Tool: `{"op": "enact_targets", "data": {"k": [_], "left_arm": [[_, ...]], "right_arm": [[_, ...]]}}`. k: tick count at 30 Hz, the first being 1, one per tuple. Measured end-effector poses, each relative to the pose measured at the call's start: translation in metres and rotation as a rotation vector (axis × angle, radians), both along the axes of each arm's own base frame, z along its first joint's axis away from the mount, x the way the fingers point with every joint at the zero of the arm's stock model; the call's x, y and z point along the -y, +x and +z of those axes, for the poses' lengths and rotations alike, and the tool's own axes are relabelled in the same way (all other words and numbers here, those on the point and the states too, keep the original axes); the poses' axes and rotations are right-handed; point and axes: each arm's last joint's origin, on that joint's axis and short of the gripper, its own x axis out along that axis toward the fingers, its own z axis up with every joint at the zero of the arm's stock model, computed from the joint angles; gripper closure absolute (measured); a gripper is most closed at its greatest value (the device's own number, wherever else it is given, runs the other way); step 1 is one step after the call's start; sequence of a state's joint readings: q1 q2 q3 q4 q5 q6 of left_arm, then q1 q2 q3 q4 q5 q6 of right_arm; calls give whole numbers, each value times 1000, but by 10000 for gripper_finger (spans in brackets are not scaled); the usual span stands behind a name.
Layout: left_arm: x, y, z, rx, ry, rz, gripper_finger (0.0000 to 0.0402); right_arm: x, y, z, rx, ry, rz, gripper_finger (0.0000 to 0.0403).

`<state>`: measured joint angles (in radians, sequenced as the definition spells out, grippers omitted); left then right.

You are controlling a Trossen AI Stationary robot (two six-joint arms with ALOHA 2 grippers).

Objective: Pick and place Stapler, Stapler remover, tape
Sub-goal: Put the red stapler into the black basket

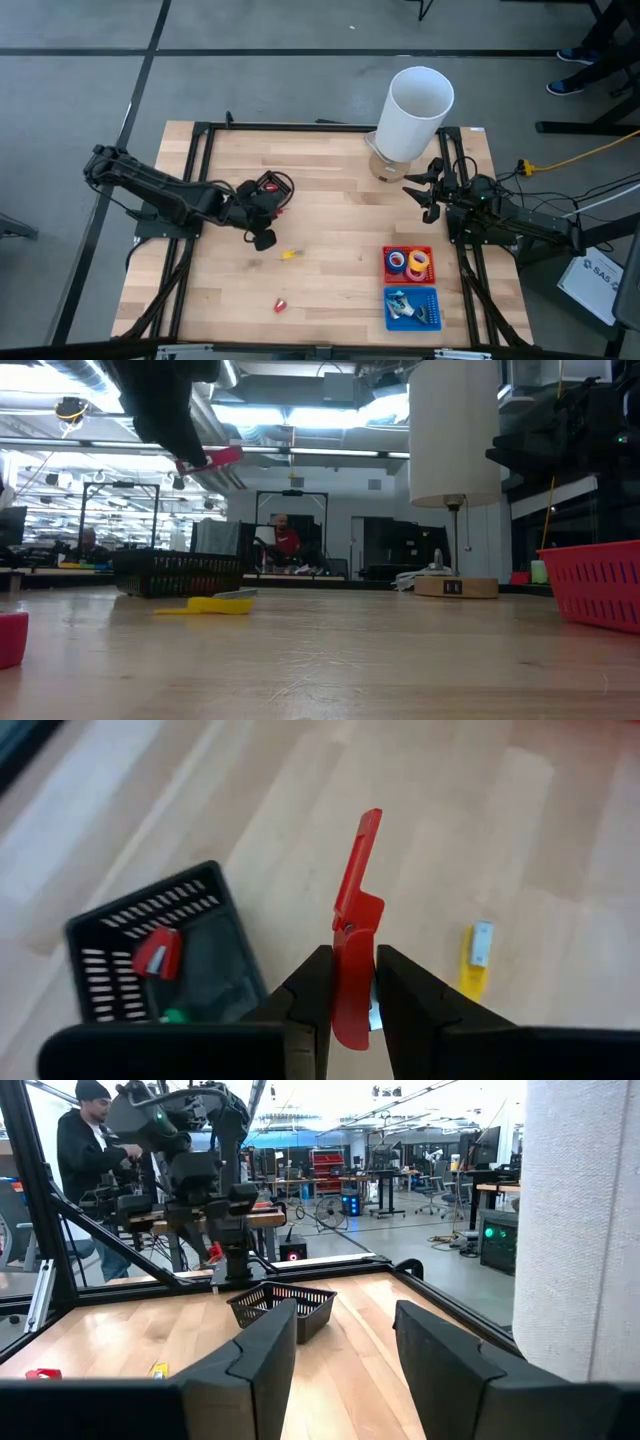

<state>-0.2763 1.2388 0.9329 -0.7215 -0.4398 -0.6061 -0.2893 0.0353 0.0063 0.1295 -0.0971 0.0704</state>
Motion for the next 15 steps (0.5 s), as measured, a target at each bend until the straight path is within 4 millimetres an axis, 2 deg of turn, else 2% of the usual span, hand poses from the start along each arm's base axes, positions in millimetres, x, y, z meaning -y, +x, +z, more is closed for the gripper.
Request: {"op": "enact_targets", "data": {"k": [7,15], "left_arm": [[-19,-4,-4,-76,40,86,341],[-58,-9,-20,-182,64,192,341]], "right_arm": [[0,0,0,0,0,0,231],[0,0,0,0,0,0,231]]}}
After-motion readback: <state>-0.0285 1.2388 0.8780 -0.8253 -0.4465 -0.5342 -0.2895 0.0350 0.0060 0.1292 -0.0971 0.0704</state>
